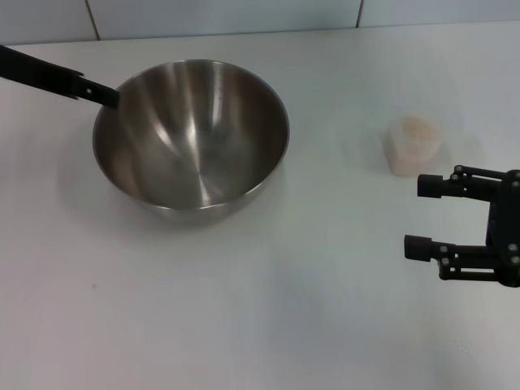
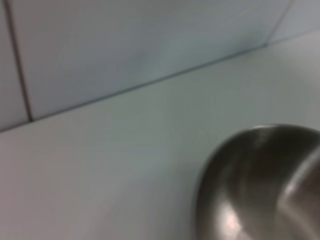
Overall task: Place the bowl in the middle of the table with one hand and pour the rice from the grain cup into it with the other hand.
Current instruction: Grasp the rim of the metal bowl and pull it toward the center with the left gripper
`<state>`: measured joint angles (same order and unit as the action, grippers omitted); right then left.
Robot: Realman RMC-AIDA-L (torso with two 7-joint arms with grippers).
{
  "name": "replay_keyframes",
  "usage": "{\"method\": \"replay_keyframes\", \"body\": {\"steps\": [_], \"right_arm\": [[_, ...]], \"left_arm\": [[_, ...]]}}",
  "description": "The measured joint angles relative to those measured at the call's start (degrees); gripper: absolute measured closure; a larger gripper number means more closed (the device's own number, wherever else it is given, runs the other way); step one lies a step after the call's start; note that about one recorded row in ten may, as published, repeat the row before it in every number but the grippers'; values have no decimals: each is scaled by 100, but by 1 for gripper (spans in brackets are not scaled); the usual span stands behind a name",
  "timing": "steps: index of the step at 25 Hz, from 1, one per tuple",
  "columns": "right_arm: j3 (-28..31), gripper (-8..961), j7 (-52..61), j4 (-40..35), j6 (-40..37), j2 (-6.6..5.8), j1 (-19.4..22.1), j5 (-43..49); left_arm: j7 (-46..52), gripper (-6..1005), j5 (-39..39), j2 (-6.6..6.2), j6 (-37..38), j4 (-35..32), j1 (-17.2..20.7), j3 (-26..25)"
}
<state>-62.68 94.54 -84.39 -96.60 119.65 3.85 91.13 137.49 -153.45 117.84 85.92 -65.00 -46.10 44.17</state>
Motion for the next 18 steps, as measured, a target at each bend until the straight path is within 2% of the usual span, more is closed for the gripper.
{"method": "replay_keyframes", "body": {"steps": [5, 18], "right_arm": [[16, 168, -95, 81, -7, -14, -15, 0], [79, 168, -205, 81, -149, -14, -46, 0]], "left_arm": [[66, 198, -24, 19, 8, 356, -73, 324], [49, 199, -40, 23, -362, 741, -76, 440]]}}
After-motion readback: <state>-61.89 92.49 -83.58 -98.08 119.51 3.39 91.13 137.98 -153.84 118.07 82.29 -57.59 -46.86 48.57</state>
